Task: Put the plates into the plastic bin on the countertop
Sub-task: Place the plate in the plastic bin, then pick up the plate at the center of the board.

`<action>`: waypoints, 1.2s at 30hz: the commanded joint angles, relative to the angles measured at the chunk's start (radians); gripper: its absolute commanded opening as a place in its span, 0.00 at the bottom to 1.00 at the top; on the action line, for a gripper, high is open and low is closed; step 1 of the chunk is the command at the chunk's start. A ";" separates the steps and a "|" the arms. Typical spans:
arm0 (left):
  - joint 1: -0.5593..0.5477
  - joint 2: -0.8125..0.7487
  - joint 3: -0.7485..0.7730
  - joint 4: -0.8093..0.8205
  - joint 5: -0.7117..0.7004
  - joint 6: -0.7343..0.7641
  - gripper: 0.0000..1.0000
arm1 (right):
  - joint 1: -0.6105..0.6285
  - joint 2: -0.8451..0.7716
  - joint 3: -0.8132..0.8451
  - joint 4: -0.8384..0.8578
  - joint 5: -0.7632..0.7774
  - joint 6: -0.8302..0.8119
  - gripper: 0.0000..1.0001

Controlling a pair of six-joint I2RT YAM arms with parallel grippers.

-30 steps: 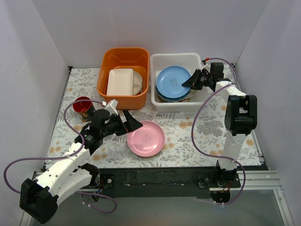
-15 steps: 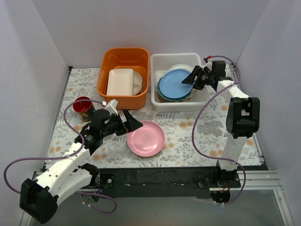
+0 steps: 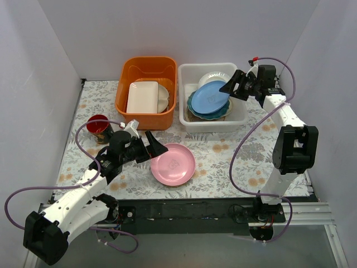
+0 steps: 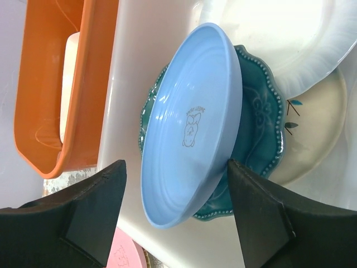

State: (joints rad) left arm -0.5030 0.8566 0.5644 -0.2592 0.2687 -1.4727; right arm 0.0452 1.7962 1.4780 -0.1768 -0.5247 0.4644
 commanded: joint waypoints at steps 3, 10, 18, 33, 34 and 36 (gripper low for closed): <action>-0.002 0.012 0.026 -0.095 -0.091 -0.009 0.98 | -0.005 -0.087 -0.016 -0.003 0.038 -0.038 0.81; -0.002 0.036 0.069 -0.190 -0.198 -0.024 0.98 | -0.005 -0.138 -0.051 -0.024 0.035 -0.053 0.81; -0.002 0.073 0.092 -0.275 -0.256 -0.055 0.98 | 0.004 -0.205 -0.120 -0.024 0.012 -0.067 0.81; 0.000 0.220 0.074 -0.241 -0.224 -0.054 0.81 | 0.008 -0.296 -0.203 -0.029 -0.018 -0.086 0.81; -0.002 0.242 0.075 -0.238 -0.221 -0.052 0.79 | 0.010 -0.299 -0.212 -0.032 -0.018 -0.086 0.81; -0.002 0.262 0.075 -0.230 -0.215 -0.046 0.74 | 0.008 -0.311 -0.225 -0.030 -0.020 -0.086 0.81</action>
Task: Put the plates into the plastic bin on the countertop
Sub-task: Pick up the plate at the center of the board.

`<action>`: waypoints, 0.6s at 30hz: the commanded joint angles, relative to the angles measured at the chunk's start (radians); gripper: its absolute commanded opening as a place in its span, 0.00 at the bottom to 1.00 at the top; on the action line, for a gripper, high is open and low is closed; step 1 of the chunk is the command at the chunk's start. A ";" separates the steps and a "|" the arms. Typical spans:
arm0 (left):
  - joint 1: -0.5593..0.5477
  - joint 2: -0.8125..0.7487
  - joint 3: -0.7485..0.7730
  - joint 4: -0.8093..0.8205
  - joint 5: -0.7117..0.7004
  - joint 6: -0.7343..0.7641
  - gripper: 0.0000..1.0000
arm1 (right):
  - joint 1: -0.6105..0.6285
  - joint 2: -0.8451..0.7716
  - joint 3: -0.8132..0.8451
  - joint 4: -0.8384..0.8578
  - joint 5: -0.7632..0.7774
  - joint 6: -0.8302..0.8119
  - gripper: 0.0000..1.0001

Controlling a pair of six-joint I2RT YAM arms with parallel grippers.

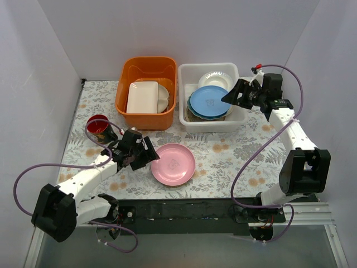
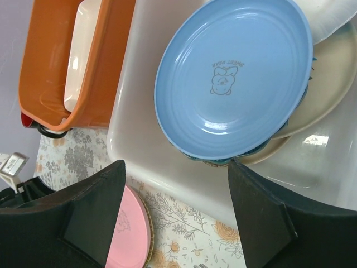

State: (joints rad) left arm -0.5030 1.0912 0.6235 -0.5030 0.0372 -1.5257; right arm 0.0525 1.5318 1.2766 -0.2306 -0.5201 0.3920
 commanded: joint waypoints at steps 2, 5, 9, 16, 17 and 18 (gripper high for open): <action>-0.002 0.053 0.021 0.011 0.013 0.007 0.64 | 0.003 -0.058 -0.046 0.027 -0.023 -0.015 0.81; -0.002 0.062 0.019 0.017 0.015 0.013 0.54 | 0.003 -0.076 -0.075 0.033 -0.026 -0.015 0.81; -0.002 0.075 0.018 0.020 0.007 0.019 0.49 | 0.001 -0.084 -0.092 0.031 -0.034 -0.013 0.81; -0.002 0.116 0.007 0.026 0.013 0.048 0.43 | 0.001 -0.087 -0.097 0.028 -0.038 -0.016 0.81; -0.002 0.116 0.005 0.026 0.018 0.052 0.42 | 0.001 -0.087 -0.097 0.028 -0.037 -0.018 0.81; -0.002 0.113 0.005 0.027 0.017 0.050 0.37 | 0.003 -0.087 -0.097 0.030 -0.038 -0.018 0.80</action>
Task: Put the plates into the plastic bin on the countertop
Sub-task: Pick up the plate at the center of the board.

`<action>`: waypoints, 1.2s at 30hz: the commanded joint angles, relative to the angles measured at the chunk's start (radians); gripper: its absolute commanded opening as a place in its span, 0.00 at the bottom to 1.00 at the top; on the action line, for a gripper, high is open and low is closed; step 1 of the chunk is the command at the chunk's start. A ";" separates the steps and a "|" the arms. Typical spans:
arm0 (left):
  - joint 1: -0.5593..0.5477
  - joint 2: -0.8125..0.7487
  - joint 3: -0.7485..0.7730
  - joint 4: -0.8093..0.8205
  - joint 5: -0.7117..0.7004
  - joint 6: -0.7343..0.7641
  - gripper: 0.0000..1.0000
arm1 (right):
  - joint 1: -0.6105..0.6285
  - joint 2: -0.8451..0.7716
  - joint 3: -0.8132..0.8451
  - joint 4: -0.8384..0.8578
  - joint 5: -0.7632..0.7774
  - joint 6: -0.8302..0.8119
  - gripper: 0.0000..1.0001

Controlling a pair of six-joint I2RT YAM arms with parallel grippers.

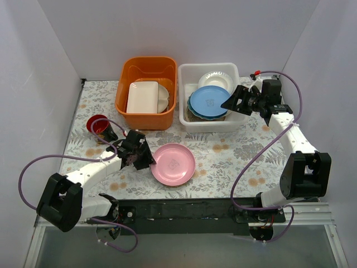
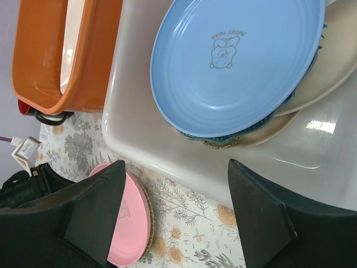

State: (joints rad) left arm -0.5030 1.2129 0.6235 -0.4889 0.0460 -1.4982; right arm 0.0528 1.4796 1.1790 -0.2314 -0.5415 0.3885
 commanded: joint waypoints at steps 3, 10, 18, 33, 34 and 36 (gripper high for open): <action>-0.002 -0.012 0.008 0.015 0.011 0.030 0.21 | 0.001 -0.033 -0.005 0.032 -0.018 -0.013 0.80; -0.002 -0.007 0.012 0.024 0.029 0.039 0.00 | 0.001 -0.038 -0.021 0.033 -0.023 -0.014 0.80; -0.002 -0.030 0.018 0.023 0.029 0.041 0.00 | 0.001 -0.042 -0.024 0.033 -0.026 -0.017 0.80; -0.002 -0.107 0.061 0.000 0.045 0.036 0.00 | 0.002 -0.053 -0.032 0.027 -0.075 -0.019 0.81; -0.002 -0.111 0.064 0.000 0.046 0.038 0.00 | 0.002 -0.054 -0.033 0.029 -0.078 -0.019 0.81; -0.002 -0.119 0.071 -0.010 0.045 0.035 0.00 | 0.007 -0.051 -0.032 0.029 -0.084 -0.020 0.81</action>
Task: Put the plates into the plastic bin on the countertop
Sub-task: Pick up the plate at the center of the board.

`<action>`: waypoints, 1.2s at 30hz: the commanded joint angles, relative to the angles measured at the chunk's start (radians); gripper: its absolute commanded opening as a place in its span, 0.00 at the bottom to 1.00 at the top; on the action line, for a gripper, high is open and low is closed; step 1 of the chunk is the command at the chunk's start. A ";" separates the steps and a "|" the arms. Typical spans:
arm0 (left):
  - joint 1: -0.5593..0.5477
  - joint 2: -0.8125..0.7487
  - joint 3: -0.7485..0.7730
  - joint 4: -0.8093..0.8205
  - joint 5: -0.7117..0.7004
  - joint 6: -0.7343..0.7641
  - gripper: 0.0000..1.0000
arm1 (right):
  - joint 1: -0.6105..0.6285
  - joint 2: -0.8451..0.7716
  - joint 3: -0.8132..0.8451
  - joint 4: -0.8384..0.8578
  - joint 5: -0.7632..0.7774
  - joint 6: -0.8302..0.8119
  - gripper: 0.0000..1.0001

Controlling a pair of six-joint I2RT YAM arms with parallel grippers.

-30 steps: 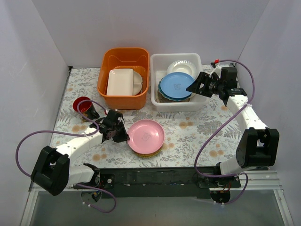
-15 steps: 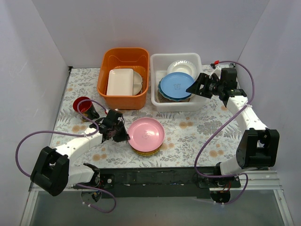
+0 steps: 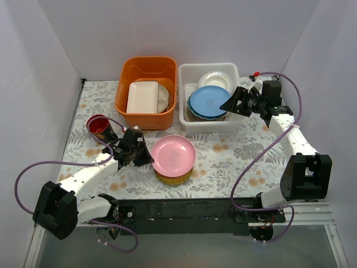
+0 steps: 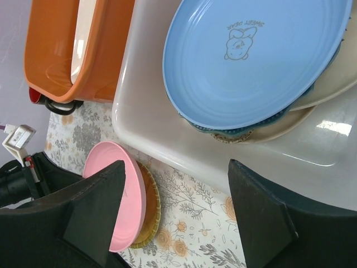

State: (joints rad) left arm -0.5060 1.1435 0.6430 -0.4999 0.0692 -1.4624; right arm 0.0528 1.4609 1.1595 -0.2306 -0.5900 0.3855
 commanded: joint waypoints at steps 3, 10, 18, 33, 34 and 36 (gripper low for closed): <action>0.001 -0.065 0.063 -0.003 0.030 -0.006 0.00 | 0.027 -0.017 0.000 0.001 -0.042 -0.033 0.82; 0.001 -0.080 0.099 -0.019 0.027 -0.009 0.00 | 0.113 -0.002 0.003 -0.004 -0.057 -0.039 0.82; 0.001 -0.077 0.133 -0.017 0.020 -0.016 0.00 | 0.232 0.052 0.025 -0.012 -0.060 -0.036 0.81; 0.001 -0.097 0.159 -0.012 0.024 -0.024 0.00 | 0.372 0.111 0.042 -0.009 -0.093 -0.023 0.81; 0.001 -0.099 0.161 -0.012 0.024 -0.024 0.00 | 0.377 0.118 0.043 -0.010 -0.094 -0.023 0.81; 0.001 -0.097 0.164 -0.012 0.023 -0.024 0.00 | 0.390 0.127 0.048 -0.015 -0.099 -0.025 0.80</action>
State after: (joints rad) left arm -0.5060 1.0813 0.7555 -0.5247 0.0788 -1.4742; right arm 0.4206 1.5688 1.1557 -0.2409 -0.6590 0.3637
